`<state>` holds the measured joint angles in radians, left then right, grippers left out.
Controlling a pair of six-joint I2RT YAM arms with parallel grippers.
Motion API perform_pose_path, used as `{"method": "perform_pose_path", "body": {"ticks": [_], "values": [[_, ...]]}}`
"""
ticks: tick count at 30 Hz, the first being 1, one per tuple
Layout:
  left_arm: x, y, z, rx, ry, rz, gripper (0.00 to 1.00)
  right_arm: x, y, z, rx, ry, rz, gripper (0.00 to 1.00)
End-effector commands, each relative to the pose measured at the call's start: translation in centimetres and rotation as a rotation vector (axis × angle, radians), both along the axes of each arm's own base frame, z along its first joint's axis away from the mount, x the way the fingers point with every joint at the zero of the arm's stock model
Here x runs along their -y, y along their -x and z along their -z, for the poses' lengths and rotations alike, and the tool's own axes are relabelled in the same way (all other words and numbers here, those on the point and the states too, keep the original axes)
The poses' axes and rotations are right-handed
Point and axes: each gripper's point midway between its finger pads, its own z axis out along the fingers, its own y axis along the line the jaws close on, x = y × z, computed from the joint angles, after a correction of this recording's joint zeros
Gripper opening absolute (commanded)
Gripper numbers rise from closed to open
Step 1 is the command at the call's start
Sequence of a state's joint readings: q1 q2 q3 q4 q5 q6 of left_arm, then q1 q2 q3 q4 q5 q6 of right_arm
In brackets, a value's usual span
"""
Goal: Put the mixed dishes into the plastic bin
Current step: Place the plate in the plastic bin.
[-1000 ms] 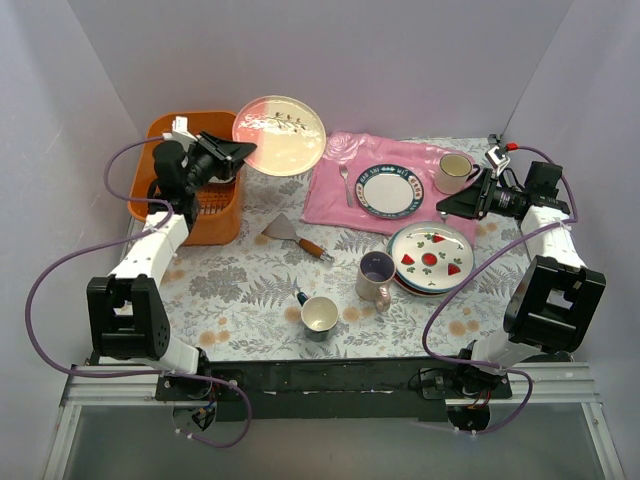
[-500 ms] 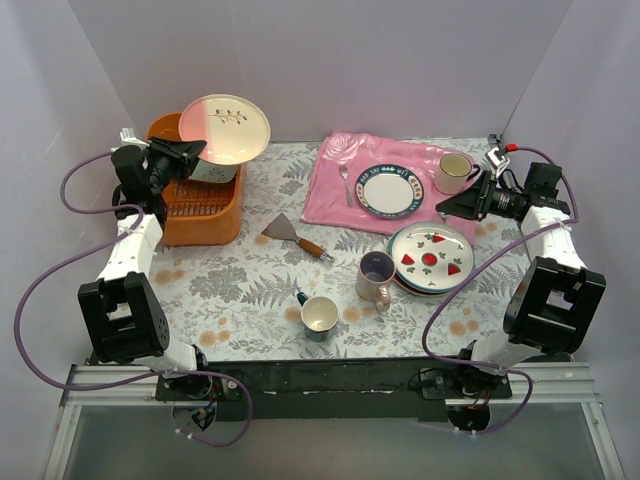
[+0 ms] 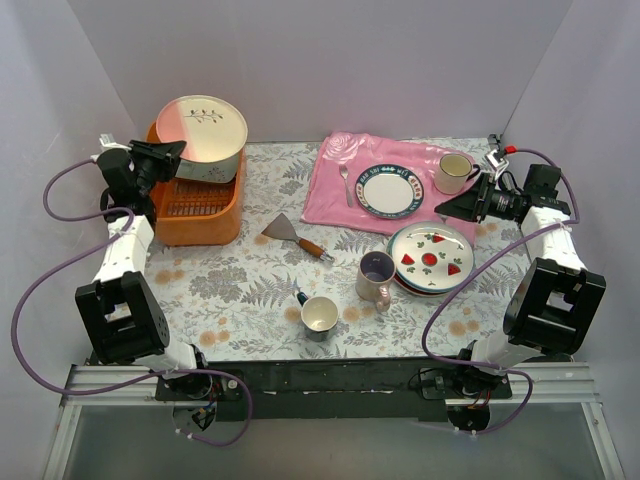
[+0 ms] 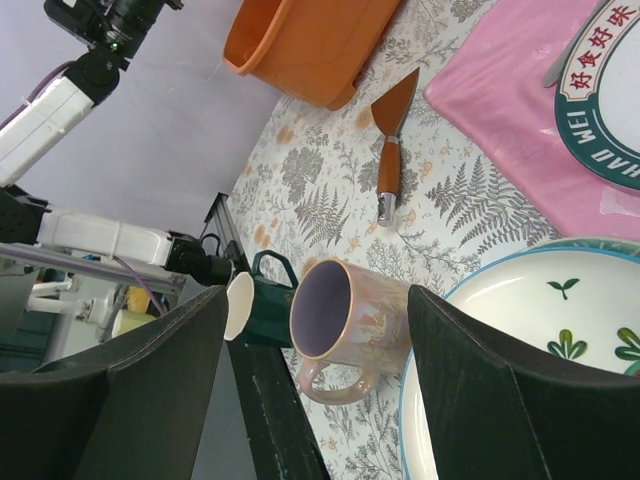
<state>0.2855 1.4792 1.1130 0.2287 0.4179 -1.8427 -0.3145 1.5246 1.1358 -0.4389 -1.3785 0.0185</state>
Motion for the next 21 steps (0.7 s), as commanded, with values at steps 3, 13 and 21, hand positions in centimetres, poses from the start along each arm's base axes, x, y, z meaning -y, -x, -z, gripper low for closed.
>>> {"method": "perform_pose_path", "body": {"ticks": [3, 13, 21], "values": [[-2.1, 0.5, -6.2, 0.190, -0.036, -0.066, 0.00, 0.2, 0.3, -0.8, 0.075, 0.060, 0.013, 0.80], [-4.2, -0.9, -3.9, 0.146, -0.028, -0.117, 0.00, 0.3, 0.2, -0.5, 0.085, 0.083, 0.021, 0.80], [-5.4, -1.4, -2.4, 0.115, -0.031, -0.140, 0.00, 0.3, 0.3, -0.2, 0.086, 0.098, 0.026, 0.80]]}}
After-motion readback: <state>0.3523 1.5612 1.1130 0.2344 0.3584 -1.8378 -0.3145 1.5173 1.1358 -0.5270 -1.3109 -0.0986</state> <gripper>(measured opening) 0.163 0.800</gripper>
